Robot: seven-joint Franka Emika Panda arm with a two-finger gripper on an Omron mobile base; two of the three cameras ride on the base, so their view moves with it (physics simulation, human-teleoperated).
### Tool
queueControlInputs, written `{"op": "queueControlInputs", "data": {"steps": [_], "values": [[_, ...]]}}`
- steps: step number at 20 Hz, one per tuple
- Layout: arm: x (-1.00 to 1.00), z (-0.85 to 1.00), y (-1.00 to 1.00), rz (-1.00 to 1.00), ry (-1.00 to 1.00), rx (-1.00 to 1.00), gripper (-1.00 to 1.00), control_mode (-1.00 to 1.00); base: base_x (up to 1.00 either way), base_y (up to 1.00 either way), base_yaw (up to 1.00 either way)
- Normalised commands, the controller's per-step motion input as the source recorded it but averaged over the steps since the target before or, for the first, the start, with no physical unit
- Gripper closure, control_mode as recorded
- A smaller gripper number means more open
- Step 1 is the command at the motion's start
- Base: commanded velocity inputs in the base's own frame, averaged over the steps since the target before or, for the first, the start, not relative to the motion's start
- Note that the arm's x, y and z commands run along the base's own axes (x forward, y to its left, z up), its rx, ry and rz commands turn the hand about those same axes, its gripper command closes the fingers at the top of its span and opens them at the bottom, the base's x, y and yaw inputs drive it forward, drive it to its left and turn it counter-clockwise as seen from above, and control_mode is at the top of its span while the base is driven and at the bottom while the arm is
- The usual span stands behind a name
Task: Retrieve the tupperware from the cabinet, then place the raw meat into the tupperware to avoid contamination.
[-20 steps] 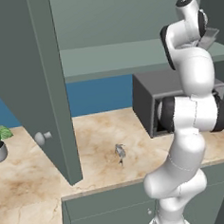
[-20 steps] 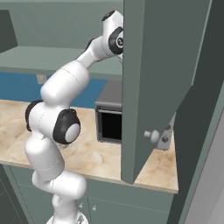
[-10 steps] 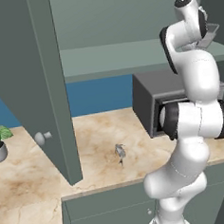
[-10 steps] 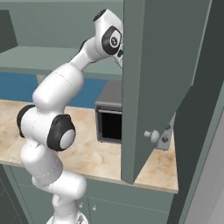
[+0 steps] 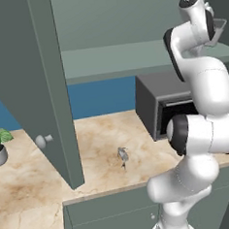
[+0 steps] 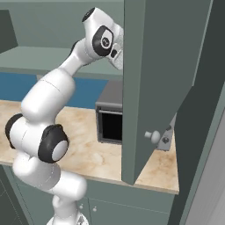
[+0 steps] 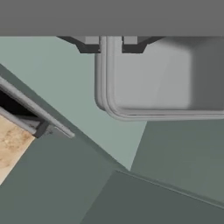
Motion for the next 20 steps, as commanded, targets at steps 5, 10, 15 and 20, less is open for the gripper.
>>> {"op": "queueControlInputs", "data": {"steps": [5,10,15,20], "values": [[-0.40,0.00,0.27,-0.03,-0.06,-0.03,1.00,-1.00,0.00,0.00,0.00],[-0.57,0.00,0.34,-0.03,-0.03,-0.01,1.00,-1.00,0.00,0.00,0.00],[-0.71,0.00,0.42,-0.05,0.00,0.00,1.00,-1.00,0.00,0.00,0.00],[-0.79,0.00,0.51,-0.07,0.00,0.00,1.00,-1.00,0.00,0.00,0.00]]}}
